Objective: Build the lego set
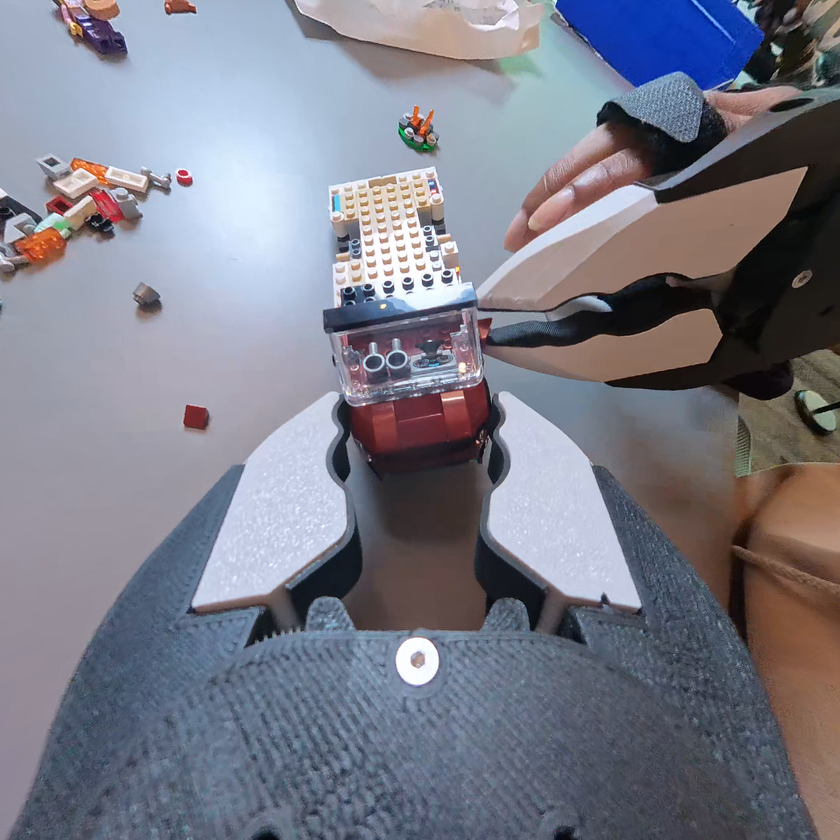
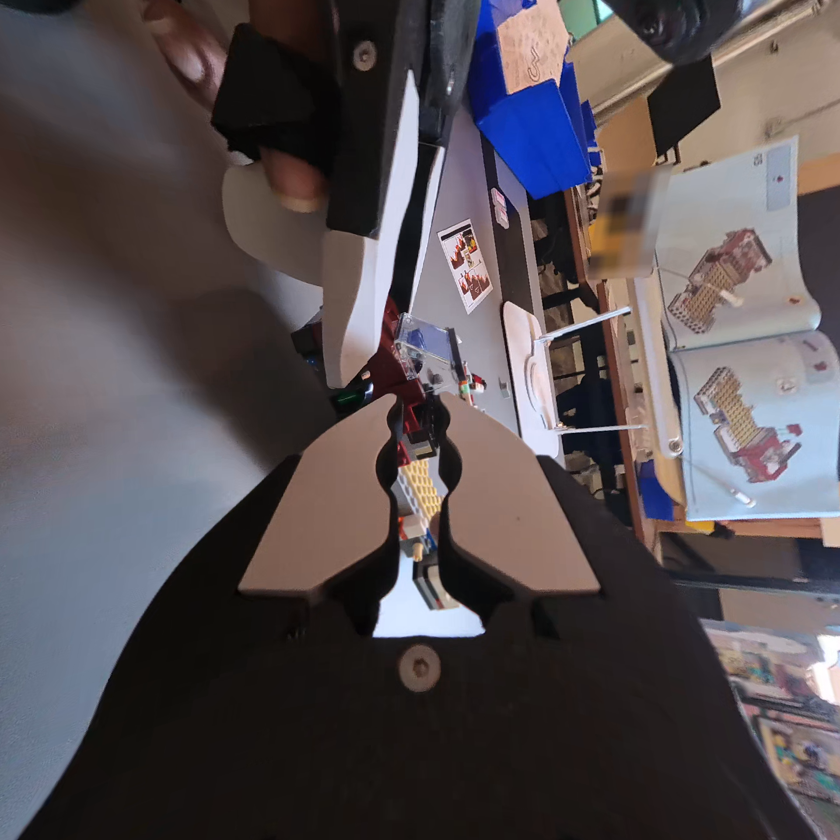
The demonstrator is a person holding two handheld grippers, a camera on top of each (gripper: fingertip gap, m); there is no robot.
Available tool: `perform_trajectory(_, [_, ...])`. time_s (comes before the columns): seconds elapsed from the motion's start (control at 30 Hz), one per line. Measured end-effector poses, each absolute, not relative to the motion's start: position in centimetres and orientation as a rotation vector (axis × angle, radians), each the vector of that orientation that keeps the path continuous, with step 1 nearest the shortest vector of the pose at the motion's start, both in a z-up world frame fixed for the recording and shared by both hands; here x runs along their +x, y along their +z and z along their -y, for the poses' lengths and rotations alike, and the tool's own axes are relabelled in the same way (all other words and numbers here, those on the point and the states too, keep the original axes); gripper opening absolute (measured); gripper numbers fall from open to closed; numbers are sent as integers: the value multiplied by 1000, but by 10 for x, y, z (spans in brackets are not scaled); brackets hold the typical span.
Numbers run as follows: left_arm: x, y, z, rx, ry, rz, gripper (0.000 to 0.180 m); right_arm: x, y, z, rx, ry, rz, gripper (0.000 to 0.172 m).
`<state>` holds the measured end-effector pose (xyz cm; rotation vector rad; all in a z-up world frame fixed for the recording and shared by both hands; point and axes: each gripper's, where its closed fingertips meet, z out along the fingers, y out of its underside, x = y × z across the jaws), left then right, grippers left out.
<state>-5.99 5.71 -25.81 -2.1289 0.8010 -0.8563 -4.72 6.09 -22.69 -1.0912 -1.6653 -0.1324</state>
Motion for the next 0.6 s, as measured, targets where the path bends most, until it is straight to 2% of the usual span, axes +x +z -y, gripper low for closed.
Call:
perform_trajectory(0.27, [-60, -259, -54, -2151, -899, -792, 60, -52, -229, -58, -958, -277, 1814, 9])
perform_trajectory(0.6, [-62, -261, -55, -2164, -895, -768, 60, -54, -230, -60, -1070, -220, 1753, 9])
